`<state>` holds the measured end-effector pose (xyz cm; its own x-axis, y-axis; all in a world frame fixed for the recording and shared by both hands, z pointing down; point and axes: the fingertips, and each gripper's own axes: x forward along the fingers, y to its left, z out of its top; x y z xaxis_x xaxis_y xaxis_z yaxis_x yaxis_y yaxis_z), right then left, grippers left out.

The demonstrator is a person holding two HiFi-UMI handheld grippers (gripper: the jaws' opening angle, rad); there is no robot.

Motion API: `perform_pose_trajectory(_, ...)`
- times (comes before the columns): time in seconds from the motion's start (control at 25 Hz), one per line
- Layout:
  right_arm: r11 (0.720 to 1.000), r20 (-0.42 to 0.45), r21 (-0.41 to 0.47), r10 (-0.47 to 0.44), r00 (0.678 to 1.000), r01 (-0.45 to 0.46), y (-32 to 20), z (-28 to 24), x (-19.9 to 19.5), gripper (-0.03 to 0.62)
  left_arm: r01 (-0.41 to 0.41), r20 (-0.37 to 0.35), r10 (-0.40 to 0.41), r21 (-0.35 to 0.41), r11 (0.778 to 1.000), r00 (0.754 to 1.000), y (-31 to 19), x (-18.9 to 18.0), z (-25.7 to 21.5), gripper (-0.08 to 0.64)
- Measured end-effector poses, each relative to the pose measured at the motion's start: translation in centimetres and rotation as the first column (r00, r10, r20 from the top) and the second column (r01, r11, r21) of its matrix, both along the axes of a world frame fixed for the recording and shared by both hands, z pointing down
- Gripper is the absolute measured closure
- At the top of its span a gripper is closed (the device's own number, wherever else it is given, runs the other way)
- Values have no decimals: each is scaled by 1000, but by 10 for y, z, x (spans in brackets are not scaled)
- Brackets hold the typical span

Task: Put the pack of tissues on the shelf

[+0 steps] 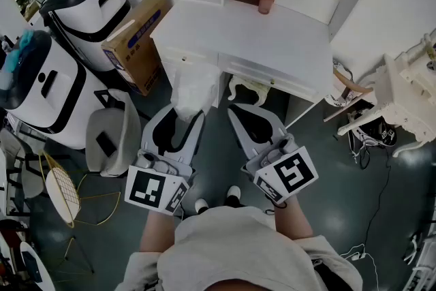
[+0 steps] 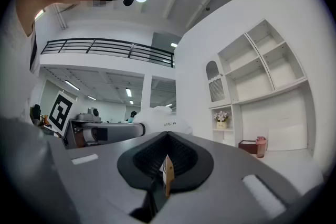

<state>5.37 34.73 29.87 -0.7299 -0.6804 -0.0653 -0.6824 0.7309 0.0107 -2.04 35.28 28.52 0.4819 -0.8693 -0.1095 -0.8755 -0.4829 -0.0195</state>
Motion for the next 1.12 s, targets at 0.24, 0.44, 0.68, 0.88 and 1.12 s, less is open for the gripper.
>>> perform_pose_trajectory(0.24,1000,-14,1,3,1000,-3,9,-1,-5,592,-3,-17,3,4,1000,1000,6,-6,-1,396)
perform_pose_trajectory(0.44,1000,-21,0,9,1000,-9,10,-1,-1,592,-4,-26,4,6,1000,1000,6,-4,-3,396)
perform_pose_trajectory(0.68,1000,10,9,23,1000,-23,4,-2,13,592,0,-23,0,10,1000,1000,3,7,-2,396)
perform_pose_trajectory(0.88,1000,6,14,12,1000,-12,-4,-3,34,592,12,-17,-11,22,1000,1000,-5,27,-4,396)
perform_pose_trajectory(1.12,1000,24,5,0,1000,-1,-10,1,62,592,34,-17,-34,35,999,999,-4,52,0,396)
